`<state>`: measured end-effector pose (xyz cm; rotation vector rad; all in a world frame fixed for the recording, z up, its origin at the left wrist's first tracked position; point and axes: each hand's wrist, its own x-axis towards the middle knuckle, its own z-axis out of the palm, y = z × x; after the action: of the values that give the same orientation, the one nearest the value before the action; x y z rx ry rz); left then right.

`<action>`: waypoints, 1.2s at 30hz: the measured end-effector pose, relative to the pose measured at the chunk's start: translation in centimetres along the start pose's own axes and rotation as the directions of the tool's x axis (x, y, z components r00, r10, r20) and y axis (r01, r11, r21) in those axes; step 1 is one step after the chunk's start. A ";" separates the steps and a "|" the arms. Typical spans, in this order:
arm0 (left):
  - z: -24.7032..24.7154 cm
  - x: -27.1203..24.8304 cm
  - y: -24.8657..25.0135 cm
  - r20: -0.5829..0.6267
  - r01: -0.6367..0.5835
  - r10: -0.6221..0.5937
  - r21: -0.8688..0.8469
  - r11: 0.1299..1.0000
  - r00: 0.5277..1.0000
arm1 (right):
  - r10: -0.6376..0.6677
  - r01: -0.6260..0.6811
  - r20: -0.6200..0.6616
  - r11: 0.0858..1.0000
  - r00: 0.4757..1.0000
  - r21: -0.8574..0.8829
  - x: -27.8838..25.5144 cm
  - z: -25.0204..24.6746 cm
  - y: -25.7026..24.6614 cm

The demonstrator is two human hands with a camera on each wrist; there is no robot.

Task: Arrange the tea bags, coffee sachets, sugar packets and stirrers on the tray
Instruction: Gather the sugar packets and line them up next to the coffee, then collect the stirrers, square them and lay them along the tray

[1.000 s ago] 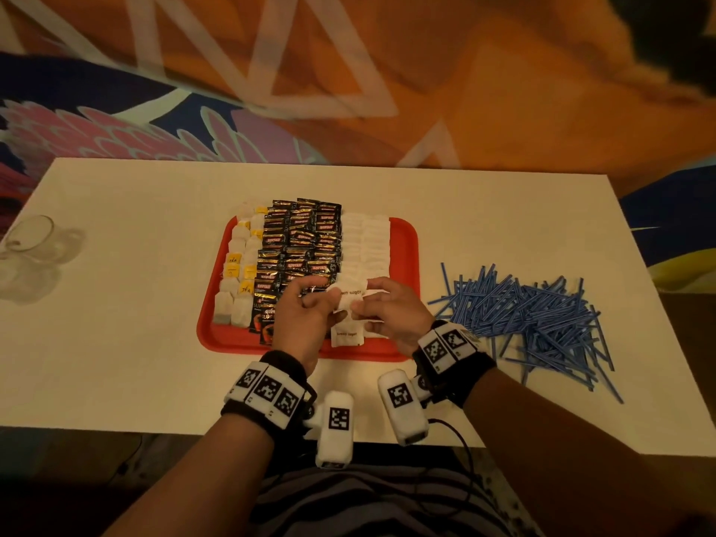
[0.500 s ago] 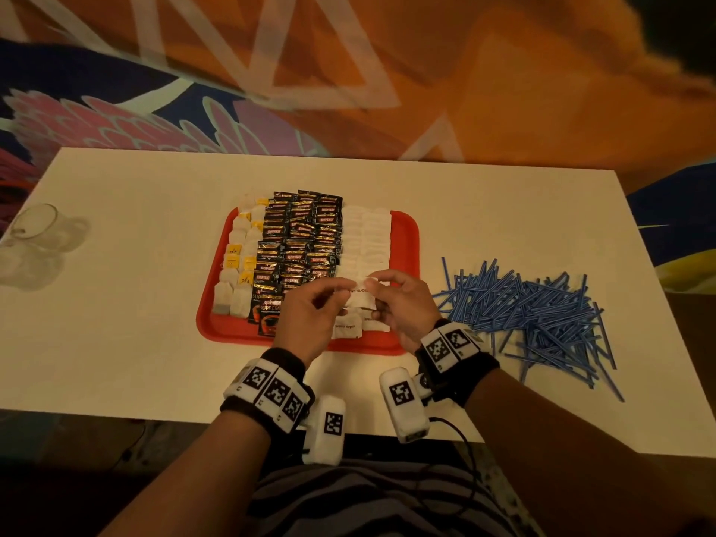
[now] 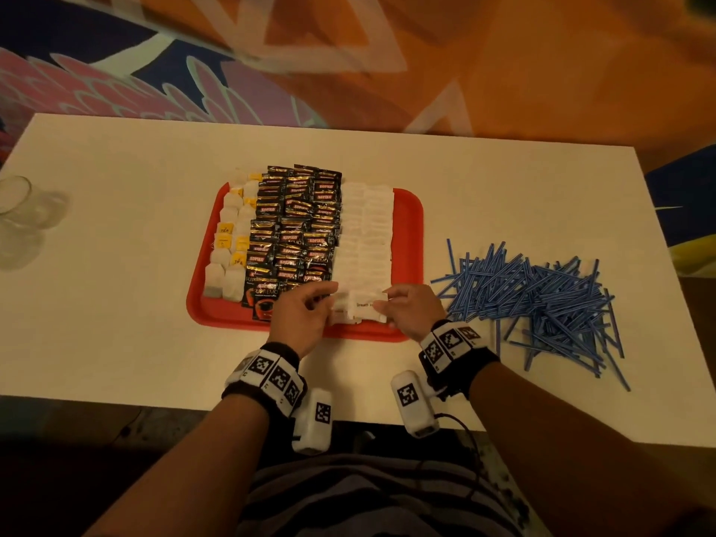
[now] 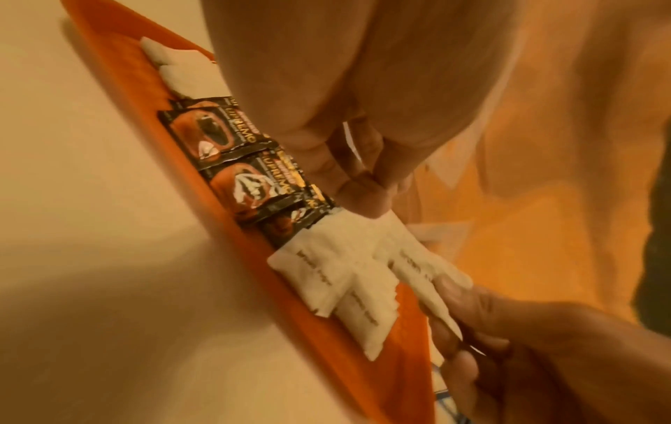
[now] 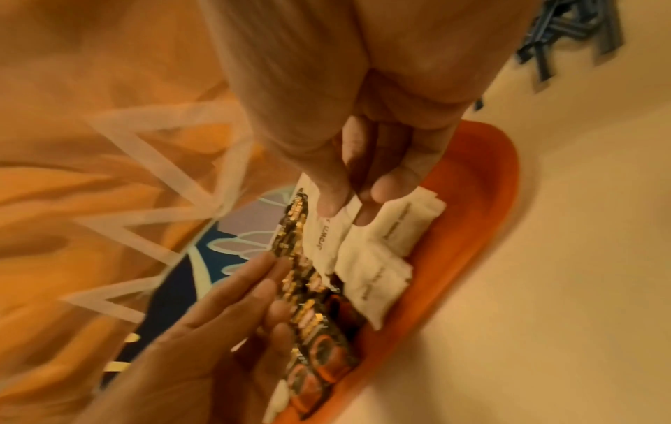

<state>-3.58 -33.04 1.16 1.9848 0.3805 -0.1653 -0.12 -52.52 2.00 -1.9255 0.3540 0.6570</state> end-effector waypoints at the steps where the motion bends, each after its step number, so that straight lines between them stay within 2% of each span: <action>1: 0.1 0.1 -0.5 0.007 0.009 -0.009 0.034 0.999 1.000 | 0.023 -0.023 0.003 0.999 1.000 -0.027 0.4 0.1 0.6; 3: 0.3 0.2 -1.2 0.058 -0.062 0.050 0.230 0.971 0.997 | 0.056 -0.055 0.011 0.997 0.998 -0.061 1.0 0.3 1.6; 5: 0.6 0.2 -1.6 0.172 -0.198 0.135 0.435 0.878 0.976 | 0.063 -0.061 0.017 0.995 0.998 -0.081 1.4 0.6 1.9; 8: 0.8 0.1 -1.9 0.310 -0.341 0.186 0.582 0.738 0.932 | 0.054 -0.057 -0.024 0.991 0.998 -0.122 2.3 1.0 2.0; 11: 1.2 -0.5 -1.7 0.408 -0.395 0.129 0.682 0.616 0.904 | 0.016 -0.047 -0.090 0.938 0.996 -0.343 3.0 1.5 2.0; 14: 1.6 -0.8 -1.4 0.458 -0.425 0.082 0.725 0.542 0.885 | -0.023 -0.024 -0.091 0.874 0.996 -0.485 2.7 1.9 1.8; 16: 1.8 -0.9 -1.3 0.476 -0.436 0.068 0.727 0.530 0.877 | -0.090 0.022 -0.090 0.816 0.992 -0.577 2.1 1.8 1.7; 18: 1.8 -0.8 -1.3 0.487 -0.446 0.070 0.721 0.530 0.871 | -0.233 0.141 -0.063 0.761 0.970 -0.633 1.6 1.5 1.8; 20: 1.6 -0.8 -1.3 0.498 -0.462 0.084 0.711 0.530 0.863 | -0.339 0.277 0.027 0.717 0.940 -0.640 1.6 1.6 1.9; 21: 1.6 -0.7 -1.3 0.506 -0.473 0.090 0.710 0.521 0.858 | -0.349 0.319 0.084 0.697 0.933 -0.642 1.6 1.7 2.0; 24: 1.5 -0.6 -1.6 0.530 -0.496 0.090 0.704 0.509 0.843 | -0.288 0.320 0.156 0.706 0.945 -0.632 1.9 2.3 2.6; 28: 1.0 -0.5 -1.9 0.563 -0.536 0.114 0.678 0.503 0.819 | -0.290 0.301 0.125 0.716 0.949 -0.630 1.6 2.4 2.5; 32: 0.5 0.1 -1.7 0.557 -0.556 0.167 0.660 0.506 0.813 | -0.307 0.289 0.085 0.718 0.948 -0.634 1.1 2.1 1.7; 36: 0.4 1.3 -1.1 0.648 -0.632 0.138 0.637 0.441 0.749 | -0.217 0.244 0.122 0.729 0.969 -0.640 0.7 2.3 1.4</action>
<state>-2.70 -32.78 -0.31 2.7909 -0.7146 -0.6604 -0.93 -51.02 -0.14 -2.5644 -0.1838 0.7054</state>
